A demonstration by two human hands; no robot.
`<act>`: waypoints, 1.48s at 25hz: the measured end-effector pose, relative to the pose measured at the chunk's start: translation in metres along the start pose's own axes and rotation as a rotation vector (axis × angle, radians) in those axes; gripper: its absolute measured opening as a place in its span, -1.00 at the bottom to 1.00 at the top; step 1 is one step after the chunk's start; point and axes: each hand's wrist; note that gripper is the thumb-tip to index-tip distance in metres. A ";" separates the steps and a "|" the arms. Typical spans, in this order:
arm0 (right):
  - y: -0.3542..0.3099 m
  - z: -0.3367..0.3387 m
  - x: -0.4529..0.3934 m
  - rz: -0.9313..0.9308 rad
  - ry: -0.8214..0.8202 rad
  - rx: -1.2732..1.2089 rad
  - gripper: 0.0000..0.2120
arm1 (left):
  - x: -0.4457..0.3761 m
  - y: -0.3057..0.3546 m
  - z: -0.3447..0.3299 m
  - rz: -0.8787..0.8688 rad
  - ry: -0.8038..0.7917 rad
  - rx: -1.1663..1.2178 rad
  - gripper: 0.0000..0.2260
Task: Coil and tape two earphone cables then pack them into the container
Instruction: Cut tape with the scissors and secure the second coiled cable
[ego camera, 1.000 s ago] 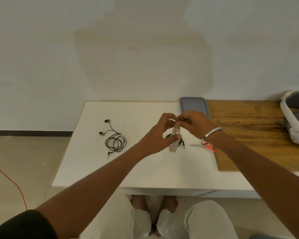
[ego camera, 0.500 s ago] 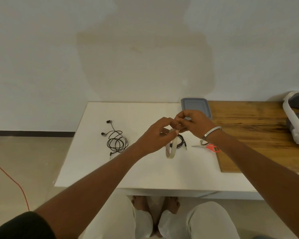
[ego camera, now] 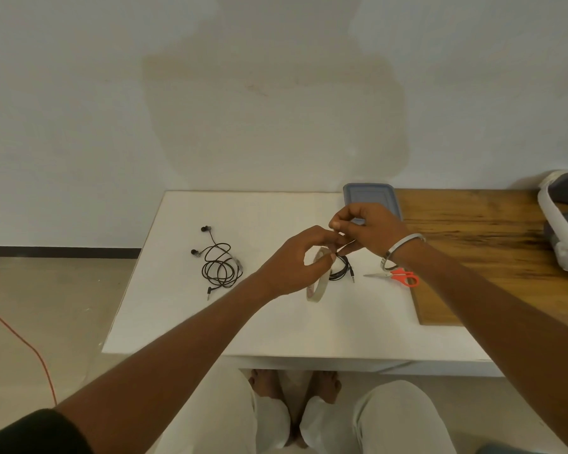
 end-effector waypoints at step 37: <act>0.145 0.031 0.017 -0.254 -0.067 0.956 -0.74 | 0.014 -0.004 -0.009 0.307 -0.139 0.267 -0.47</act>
Point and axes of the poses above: each hand's wrist, its own x-axis away from the middle knuckle, its own z-axis out of the back of the hand, y = z × x, and after that the axes turned 2 degrees about y, right-handed
